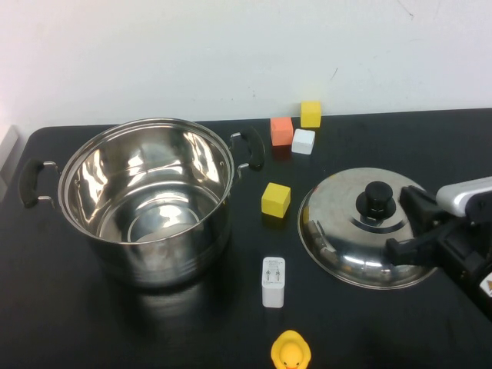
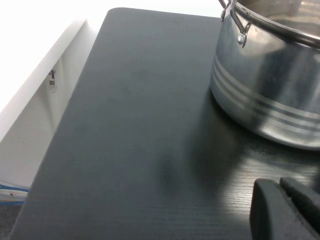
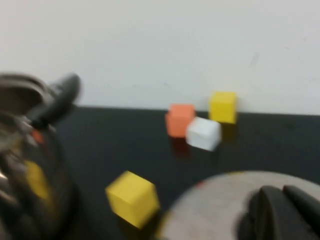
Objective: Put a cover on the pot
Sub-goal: Pick up the pot lid
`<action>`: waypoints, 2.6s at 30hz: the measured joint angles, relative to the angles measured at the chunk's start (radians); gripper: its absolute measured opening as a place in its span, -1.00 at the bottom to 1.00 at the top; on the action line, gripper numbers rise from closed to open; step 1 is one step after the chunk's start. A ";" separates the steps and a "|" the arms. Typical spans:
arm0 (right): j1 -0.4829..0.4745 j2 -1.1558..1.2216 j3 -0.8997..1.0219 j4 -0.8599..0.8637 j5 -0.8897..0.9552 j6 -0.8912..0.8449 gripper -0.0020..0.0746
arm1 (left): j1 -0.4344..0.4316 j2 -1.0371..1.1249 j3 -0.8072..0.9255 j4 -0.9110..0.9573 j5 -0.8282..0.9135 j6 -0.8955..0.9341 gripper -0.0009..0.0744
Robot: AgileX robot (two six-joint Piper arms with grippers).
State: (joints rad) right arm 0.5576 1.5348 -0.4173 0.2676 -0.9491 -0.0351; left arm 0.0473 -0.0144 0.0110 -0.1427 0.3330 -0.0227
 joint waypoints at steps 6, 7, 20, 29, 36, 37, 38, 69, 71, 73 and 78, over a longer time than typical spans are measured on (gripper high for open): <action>0.000 0.040 -0.003 -0.168 -0.159 0.191 -0.95 | 0.000 0.000 0.000 0.000 0.000 0.000 -0.98; 0.000 0.042 -0.003 -0.179 -0.171 0.222 -0.95 | 0.000 0.000 0.000 0.000 0.000 0.000 -0.98; 0.000 0.028 -0.036 -0.603 -0.183 0.604 -0.95 | 0.000 0.000 0.000 0.000 0.000 0.000 -0.98; 0.000 0.005 -0.136 -0.842 -0.187 0.782 -0.95 | 0.000 0.000 0.000 0.000 0.000 0.000 -0.98; 0.000 0.005 -0.187 -0.856 -0.192 0.796 -0.95 | 0.000 0.000 0.000 0.000 0.000 0.000 -0.98; 0.000 0.005 -0.187 -0.847 -0.192 0.785 -0.95 | 0.000 0.000 0.000 0.000 0.000 0.000 -0.98; 0.000 0.005 -0.187 -0.837 -0.192 0.772 -0.95 | 0.000 0.000 0.000 0.000 0.000 0.000 -0.98; 0.000 0.007 -0.187 -0.573 -0.192 -0.256 -0.95 | 0.000 0.000 0.000 0.000 0.000 0.000 -0.98; 0.000 0.007 -0.187 -0.529 -0.171 -0.323 -0.95 | 0.000 0.000 0.000 0.000 0.000 0.000 -0.98; 0.000 0.007 -0.187 -0.493 -0.138 -0.379 -0.95 | 0.000 0.000 0.000 0.000 0.000 0.000 -0.98; 0.000 0.007 -0.187 -0.356 -0.001 -0.455 -0.95 | 0.000 0.000 0.000 0.000 0.000 0.000 -0.98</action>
State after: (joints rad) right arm 0.5576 1.5419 -0.6040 -0.0886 -0.9502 -0.4903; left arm 0.0473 -0.0144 0.0110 -0.1427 0.3330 -0.0227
